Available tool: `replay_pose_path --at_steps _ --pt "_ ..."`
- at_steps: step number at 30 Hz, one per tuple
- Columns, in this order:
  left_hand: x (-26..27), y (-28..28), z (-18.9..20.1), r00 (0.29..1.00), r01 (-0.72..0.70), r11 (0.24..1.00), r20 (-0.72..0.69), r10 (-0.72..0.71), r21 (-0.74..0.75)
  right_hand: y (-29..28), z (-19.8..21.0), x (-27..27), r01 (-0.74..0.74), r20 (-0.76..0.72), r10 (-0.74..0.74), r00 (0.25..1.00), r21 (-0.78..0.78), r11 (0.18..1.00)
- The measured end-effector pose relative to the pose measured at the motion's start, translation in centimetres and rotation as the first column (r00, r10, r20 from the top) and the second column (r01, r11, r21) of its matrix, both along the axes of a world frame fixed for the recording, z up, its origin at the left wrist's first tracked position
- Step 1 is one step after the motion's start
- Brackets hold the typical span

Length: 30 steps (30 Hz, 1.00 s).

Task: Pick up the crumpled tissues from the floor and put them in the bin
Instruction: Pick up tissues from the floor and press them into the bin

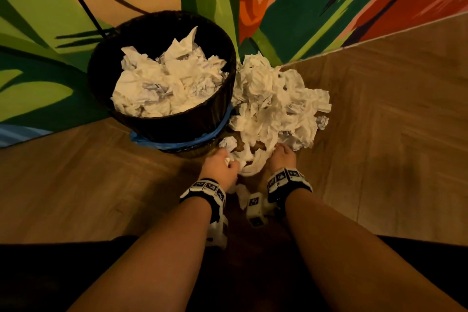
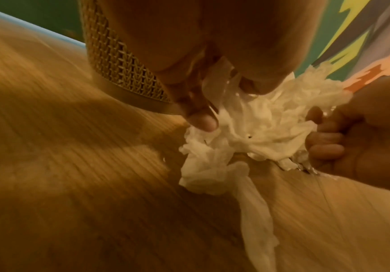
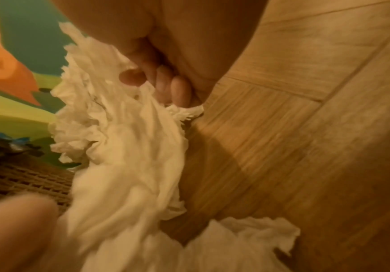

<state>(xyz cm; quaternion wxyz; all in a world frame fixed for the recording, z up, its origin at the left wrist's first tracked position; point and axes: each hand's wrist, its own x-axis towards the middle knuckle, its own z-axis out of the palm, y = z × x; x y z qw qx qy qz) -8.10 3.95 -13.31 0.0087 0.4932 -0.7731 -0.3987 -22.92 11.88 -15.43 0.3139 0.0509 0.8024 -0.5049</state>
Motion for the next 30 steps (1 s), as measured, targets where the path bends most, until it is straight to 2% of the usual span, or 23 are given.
replay_pose_path --at_steps 4,9,11,13,15,18,20,24,25,27,28,30 --pt "0.6 0.0 -0.1 0.996 -0.055 0.998 -0.067 0.056 0.026 0.2 -0.1 0.2 0.036 0.025 -0.036 0.999 -0.025 0.999" --pt "0.5 0.0 0.0 0.990 -0.078 0.995 -0.113 0.085 0.065 0.4 0.2 0.3 0.133 0.211 -0.107 0.972 -0.113 0.985" --pt "0.3 -0.1 -0.2 0.993 -0.073 0.992 -0.086 0.082 0.099 0.0 0.9 0.2 0.079 0.215 -0.049 0.975 -0.134 0.988" --pt "0.3 -0.2 -0.7 0.995 -0.041 0.995 -0.086 0.049 0.089 -0.5 1.1 0.1 -0.017 0.112 0.031 0.993 -0.127 0.992" --pt "0.5 -0.2 -1.1 0.996 0.035 0.997 -0.080 -0.029 0.074 -0.7 1.4 -0.1 -0.038 0.040 0.042 0.998 -0.103 0.994" --pt "0.5 0.1 -1.4 0.991 0.134 0.987 -0.045 -0.130 0.092 0.0 1.5 0.3 0.019 0.131 0.003 0.991 -0.167 0.986" --pt "0.3 0.6 -1.4 0.985 0.174 0.978 -0.028 -0.172 0.111 1.1 1.2 1.1 -0.072 0.205 0.115 0.972 -0.207 0.976" --pt "-0.6 1.5 -1.3 0.968 0.240 0.971 0.064 -0.241 0.015 2.3 1.0 3.0 -0.254 0.354 0.305 0.884 -0.183 0.950" --pt "-0.6 1.5 -1.3 0.968 0.238 0.971 0.086 -0.237 -0.001 2.4 0.8 3.1 -0.233 0.410 0.287 0.866 -0.177 0.956" --pt "-0.5 1.5 -1.5 0.970 0.217 0.976 0.111 -0.215 -0.004 2.4 0.8 2.8 -0.061 0.506 0.129 0.853 -0.151 0.987" --pt "-0.4 1.5 -1.5 0.969 0.218 0.976 0.116 -0.217 0.001 2.6 0.7 2.3 0.007 0.477 0.055 0.877 -0.128 0.992" --pt "-0.2 1.6 -1.6 0.954 0.260 0.965 0.154 -0.258 0.007 3.0 0.9 1.0 0.037 0.313 -0.013 0.950 -0.072 0.997"
